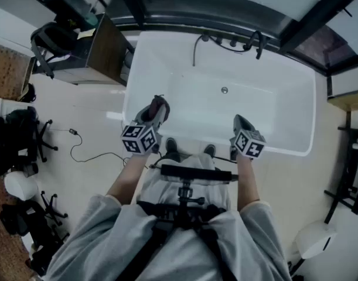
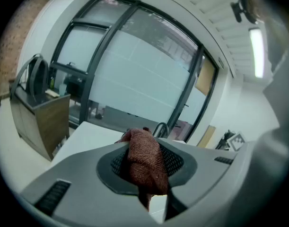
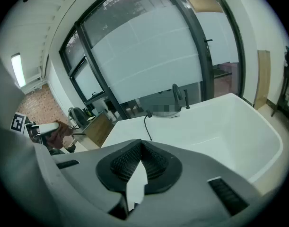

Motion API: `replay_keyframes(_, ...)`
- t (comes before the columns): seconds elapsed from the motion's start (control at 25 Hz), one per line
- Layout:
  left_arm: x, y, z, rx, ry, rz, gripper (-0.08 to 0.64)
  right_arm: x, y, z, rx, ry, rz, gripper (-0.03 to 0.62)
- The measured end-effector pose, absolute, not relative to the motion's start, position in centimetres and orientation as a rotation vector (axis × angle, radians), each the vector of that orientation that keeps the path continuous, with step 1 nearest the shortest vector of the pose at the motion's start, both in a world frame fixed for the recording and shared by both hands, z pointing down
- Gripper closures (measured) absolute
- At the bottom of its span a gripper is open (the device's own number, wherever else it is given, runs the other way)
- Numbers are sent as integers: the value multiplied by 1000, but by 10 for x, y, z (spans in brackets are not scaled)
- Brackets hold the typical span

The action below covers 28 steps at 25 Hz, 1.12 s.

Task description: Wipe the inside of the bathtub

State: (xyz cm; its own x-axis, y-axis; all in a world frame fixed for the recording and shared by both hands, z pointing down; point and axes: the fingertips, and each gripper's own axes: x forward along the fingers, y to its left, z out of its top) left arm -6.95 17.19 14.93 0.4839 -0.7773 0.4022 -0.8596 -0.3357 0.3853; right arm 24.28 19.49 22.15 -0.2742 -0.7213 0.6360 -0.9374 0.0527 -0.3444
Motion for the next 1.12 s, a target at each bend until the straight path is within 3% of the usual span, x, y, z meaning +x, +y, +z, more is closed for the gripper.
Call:
replay_keyframes(0.28,-114,159,140,2287,-1404,261,459,199,190,201,1628,-2068,795,583)
replay_keyframes(0.68,-190,154,149,2322,-1380,301,460,124,195,205,1626,-2031,751,583)
replay_keyframes(1.12,-189,149,159,2342,-1243,249,460,84,200,183,1642,-2025,765,583)
